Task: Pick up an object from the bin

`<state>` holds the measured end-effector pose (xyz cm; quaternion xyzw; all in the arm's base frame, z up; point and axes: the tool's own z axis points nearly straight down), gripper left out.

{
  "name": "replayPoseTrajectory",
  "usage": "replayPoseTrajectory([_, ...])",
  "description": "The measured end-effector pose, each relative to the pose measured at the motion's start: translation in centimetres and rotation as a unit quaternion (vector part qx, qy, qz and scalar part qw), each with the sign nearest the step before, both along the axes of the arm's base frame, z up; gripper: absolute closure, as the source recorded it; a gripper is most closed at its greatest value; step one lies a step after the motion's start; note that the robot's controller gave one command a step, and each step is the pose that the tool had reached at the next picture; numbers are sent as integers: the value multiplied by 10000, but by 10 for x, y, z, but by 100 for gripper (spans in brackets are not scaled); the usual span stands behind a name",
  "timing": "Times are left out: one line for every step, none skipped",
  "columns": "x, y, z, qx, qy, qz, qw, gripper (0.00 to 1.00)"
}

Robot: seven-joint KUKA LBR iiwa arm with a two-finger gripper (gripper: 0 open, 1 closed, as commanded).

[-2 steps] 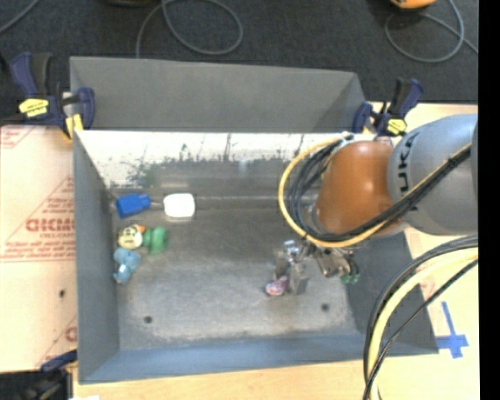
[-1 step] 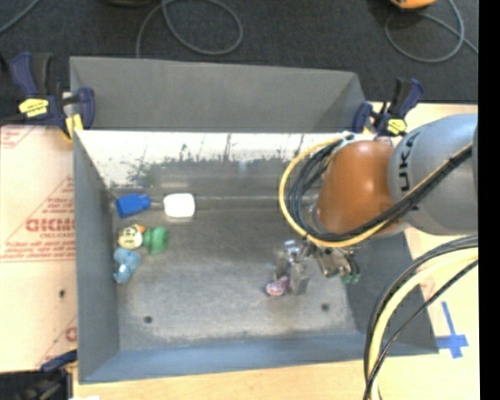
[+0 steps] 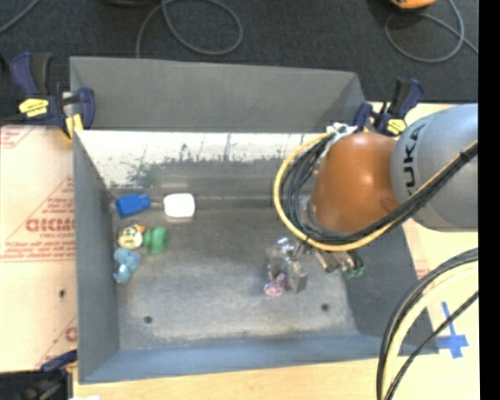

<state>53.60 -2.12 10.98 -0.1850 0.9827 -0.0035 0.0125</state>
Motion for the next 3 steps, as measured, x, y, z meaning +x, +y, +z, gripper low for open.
replayPoseTrajectory([-27,-34,90,21,29,-268,9996,100])
replayPoseTrajectory([-27,-34,90,24,31,-273,9996,100])
replayPoseTrajectory([-34,-42,136,27,59,-277,9996,100])
